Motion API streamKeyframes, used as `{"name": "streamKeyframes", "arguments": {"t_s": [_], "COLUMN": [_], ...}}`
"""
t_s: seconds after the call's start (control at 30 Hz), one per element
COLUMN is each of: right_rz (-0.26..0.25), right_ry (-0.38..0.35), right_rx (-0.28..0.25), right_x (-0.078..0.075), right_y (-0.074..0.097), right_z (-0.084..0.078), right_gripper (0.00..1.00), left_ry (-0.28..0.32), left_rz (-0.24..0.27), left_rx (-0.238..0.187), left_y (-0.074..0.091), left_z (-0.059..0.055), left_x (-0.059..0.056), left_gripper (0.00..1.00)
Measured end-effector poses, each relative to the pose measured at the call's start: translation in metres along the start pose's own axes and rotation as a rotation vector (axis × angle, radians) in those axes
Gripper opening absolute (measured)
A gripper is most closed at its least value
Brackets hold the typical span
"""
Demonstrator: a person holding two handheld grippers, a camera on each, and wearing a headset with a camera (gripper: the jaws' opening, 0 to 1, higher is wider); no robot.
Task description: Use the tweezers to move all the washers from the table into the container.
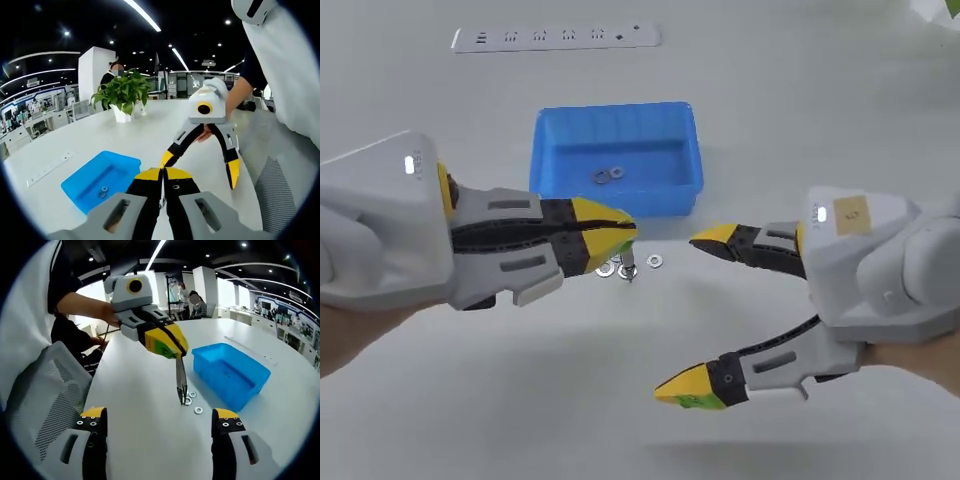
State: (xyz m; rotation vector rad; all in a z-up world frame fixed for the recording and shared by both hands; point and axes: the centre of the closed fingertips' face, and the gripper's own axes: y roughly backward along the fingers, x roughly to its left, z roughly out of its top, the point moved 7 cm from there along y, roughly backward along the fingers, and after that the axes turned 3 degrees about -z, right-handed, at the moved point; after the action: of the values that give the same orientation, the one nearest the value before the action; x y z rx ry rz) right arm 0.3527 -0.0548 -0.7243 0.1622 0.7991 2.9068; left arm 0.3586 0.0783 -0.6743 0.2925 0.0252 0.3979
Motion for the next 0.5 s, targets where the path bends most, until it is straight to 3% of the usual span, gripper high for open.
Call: {"name": "streamKeyframes", "arguments": {"t_s": [0.17, 0.4, 0.47, 0.5], "right_rz": [0.046, 0.114, 0.167, 0.153], "right_ry": [0.033, 0.096, 0.096, 0.109], "right_rx": [-0.012, 0.013, 0.051, 0.047], "right_x": [-0.013, -0.027, -0.027, -0.029], "right_y": [-0.016, -0.03, -0.033, -0.035], "right_z": [0.013, 0.019, 0.018, 0.02], "right_gripper": [0.81, 0.55, 0.48, 0.46], "left_ry": [0.013, 0.026, 0.03, 0.035], "left_rz": [-0.023, -0.047, -0.056, -0.058], "left_rx": [0.028, 0.037, 0.039, 0.039], "left_y": [0.0, -0.003, -0.004, -0.005], "left_z": [0.001, 0.001, 0.002, 0.002], "left_x": [0.003, 0.004, 0.005, 0.005], "left_gripper": [0.04, 0.04, 0.04, 0.04]}}
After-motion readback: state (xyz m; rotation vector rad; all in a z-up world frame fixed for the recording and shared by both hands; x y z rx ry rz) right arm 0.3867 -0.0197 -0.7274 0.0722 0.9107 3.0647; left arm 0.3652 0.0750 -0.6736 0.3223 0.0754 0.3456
